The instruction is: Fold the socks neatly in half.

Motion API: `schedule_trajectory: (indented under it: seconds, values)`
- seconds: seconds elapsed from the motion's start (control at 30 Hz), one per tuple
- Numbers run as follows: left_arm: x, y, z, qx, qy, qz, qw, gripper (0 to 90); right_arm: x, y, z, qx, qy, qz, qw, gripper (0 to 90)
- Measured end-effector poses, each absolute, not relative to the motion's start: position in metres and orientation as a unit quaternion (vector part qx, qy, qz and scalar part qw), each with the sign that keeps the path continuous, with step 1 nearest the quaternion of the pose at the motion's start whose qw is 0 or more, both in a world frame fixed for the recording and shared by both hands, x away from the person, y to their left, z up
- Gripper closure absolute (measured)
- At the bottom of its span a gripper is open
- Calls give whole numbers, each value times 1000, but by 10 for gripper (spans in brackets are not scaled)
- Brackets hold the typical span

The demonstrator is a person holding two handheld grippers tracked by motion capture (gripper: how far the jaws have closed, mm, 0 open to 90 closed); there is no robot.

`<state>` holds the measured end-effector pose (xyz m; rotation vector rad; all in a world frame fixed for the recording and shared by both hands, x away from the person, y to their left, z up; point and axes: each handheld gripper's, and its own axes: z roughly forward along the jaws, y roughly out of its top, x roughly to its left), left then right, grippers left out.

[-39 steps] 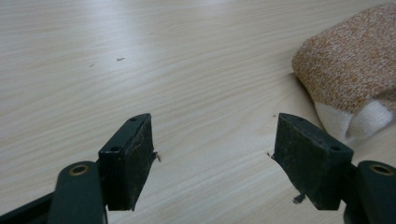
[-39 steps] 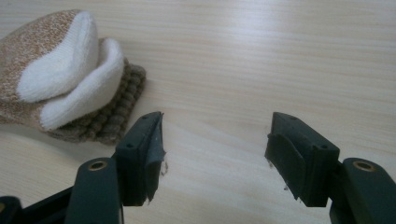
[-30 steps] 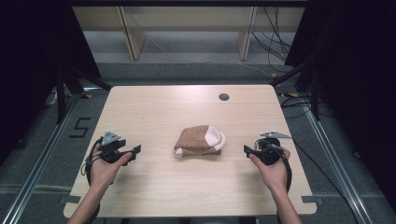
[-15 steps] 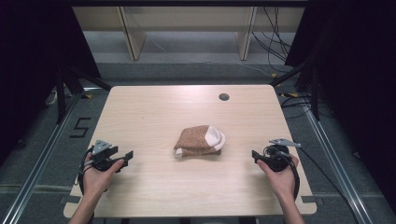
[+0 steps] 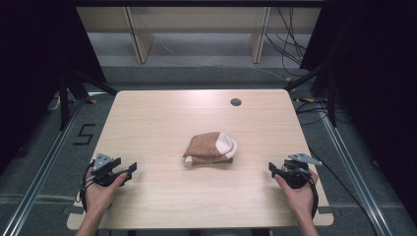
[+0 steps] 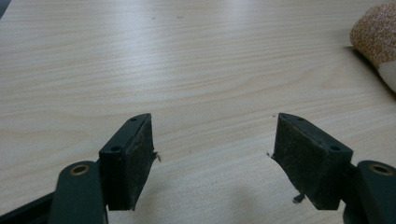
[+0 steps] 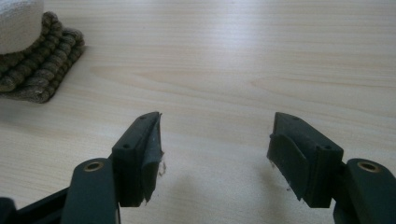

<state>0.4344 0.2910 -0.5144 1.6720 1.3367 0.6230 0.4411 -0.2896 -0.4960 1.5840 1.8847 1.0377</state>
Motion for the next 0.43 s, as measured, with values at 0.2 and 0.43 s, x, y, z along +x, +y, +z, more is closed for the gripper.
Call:
schedule_trajectory:
  seconds: [0.2,0.43]
  values:
    - [430,292,-514,664,538,265,446,264,440,-286,-502,585,674,385,237,346]
    - [428,290,-514,659,547,272,439,261,441,-286,-507,574,682,381,243,348]
